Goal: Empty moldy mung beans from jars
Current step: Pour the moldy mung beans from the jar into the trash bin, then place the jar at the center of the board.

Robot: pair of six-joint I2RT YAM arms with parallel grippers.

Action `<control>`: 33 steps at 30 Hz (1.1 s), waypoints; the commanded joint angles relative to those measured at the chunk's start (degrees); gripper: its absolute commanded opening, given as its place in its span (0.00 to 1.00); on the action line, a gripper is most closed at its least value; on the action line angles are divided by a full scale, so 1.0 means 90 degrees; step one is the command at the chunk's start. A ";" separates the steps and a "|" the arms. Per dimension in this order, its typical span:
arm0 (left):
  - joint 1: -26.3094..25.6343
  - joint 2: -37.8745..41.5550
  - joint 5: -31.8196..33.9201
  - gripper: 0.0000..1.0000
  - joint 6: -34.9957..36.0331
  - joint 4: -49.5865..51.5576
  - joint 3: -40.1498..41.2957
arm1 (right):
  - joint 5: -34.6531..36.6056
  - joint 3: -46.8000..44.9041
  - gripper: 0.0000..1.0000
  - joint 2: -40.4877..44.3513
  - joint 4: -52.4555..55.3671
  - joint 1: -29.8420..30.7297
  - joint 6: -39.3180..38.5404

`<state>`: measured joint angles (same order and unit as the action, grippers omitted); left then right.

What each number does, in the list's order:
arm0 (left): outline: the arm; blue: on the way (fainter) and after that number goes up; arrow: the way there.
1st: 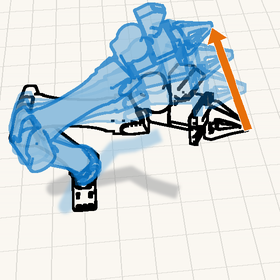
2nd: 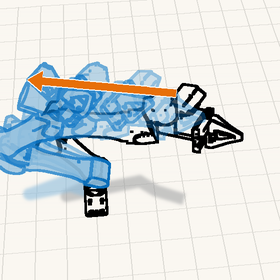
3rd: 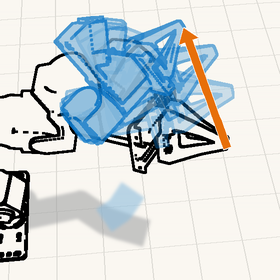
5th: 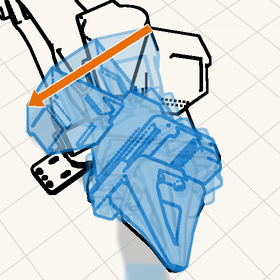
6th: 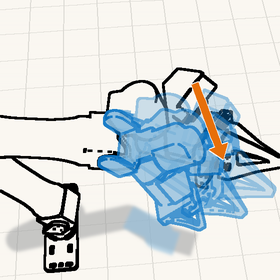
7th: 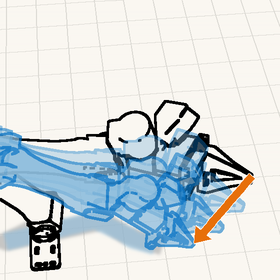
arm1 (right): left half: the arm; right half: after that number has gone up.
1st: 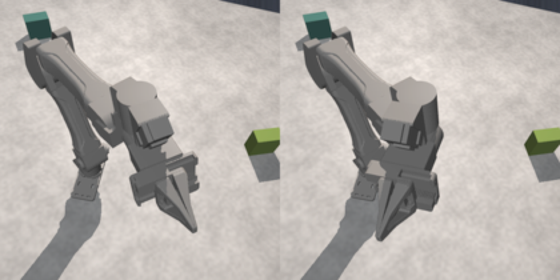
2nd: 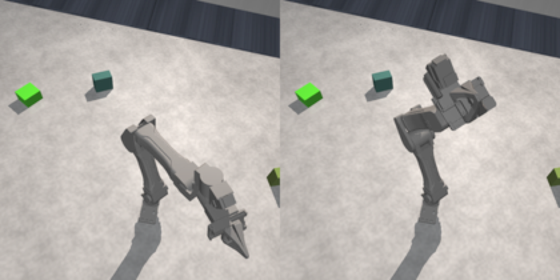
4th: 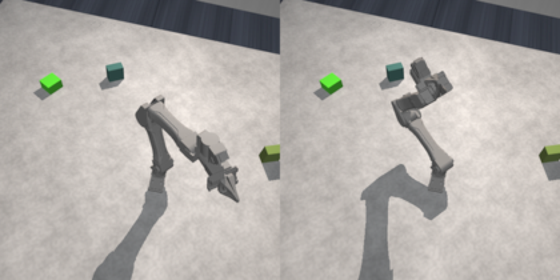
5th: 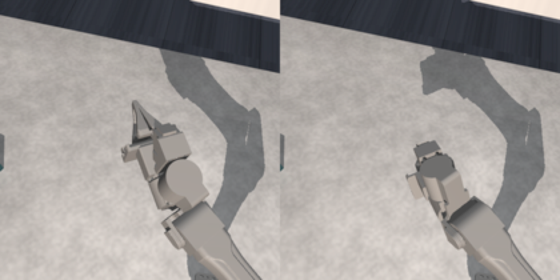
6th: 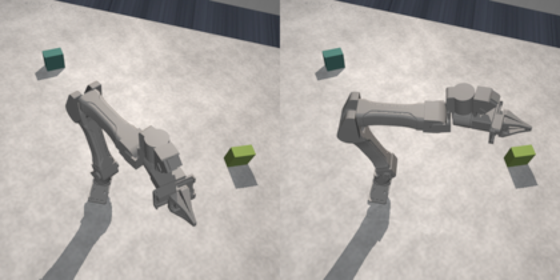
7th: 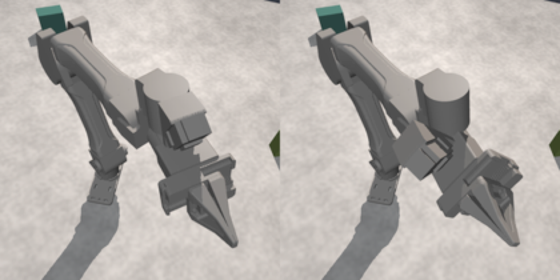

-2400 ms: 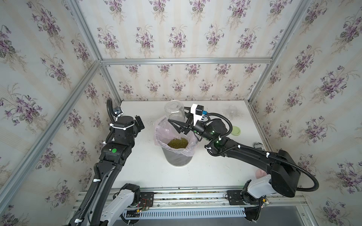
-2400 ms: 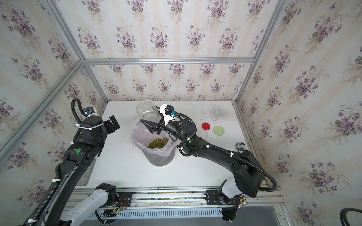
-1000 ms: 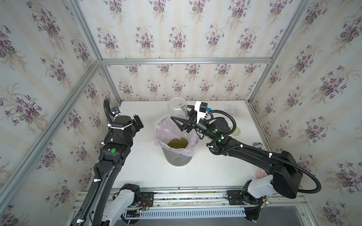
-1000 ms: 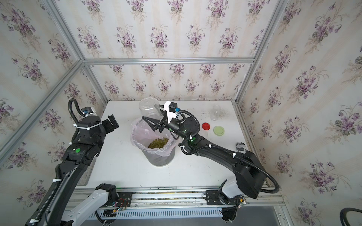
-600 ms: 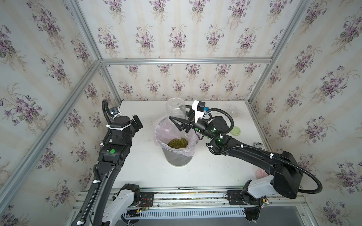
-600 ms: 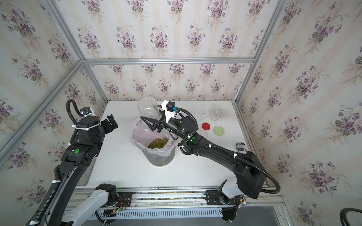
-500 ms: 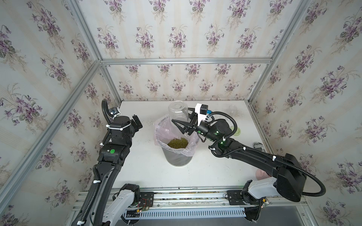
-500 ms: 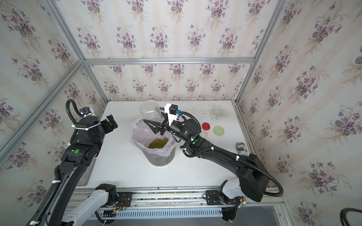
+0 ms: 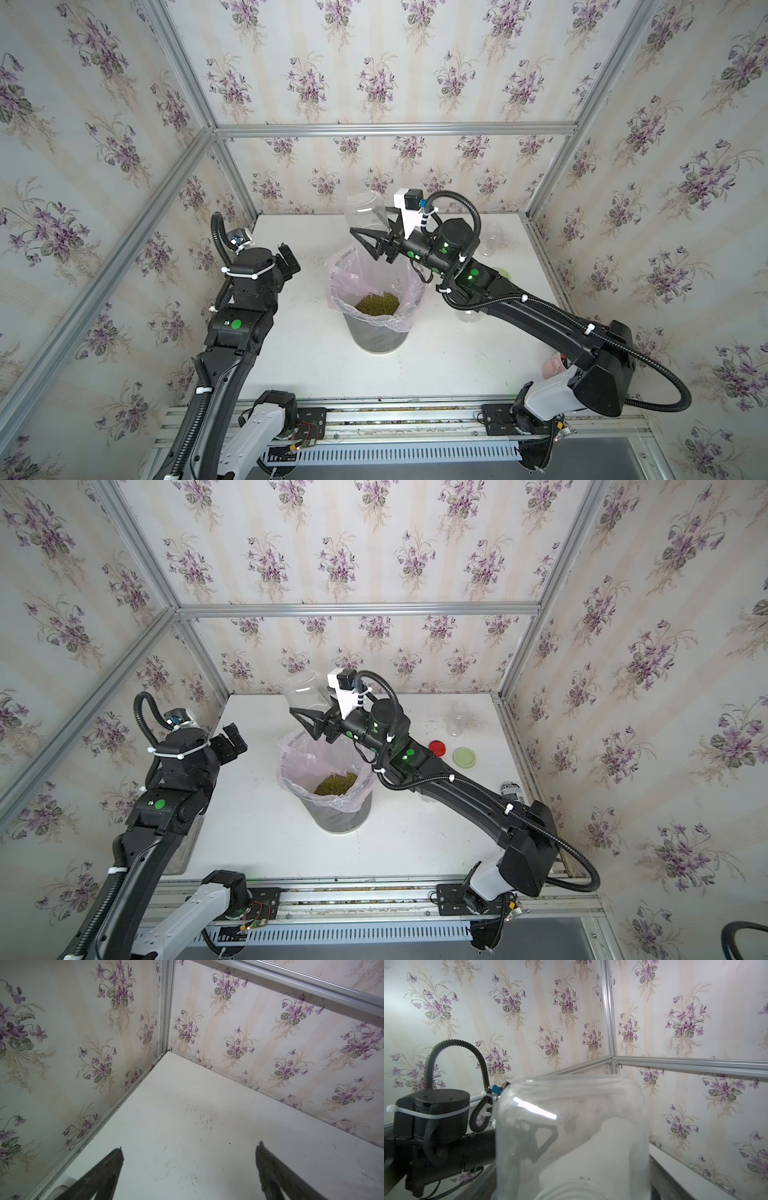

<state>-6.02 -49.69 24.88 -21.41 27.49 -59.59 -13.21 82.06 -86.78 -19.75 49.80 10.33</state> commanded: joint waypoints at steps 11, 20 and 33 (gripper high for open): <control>0.0083 0.0061 -0.0012 1.00 -0.0135 -0.0127 -0.0019 | -0.1538 0.2313 0.07 -0.0673 0.4345 -0.0569 0.1103; 0.0092 0.0097 0.0027 1.00 -0.0138 -0.0096 -0.0009 | -0.2455 0.2293 0.08 -0.0510 0.4426 -0.1267 0.1939; 0.0191 0.0109 -0.0021 1.00 -0.0111 -0.0075 -0.0040 | -0.1733 0.1514 0.08 0.0429 0.4503 -0.3024 0.2165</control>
<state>-4.43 -48.73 24.53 -21.47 27.64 -59.61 -30.83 96.84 -84.18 22.55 24.56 28.99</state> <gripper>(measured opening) 0.996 0.805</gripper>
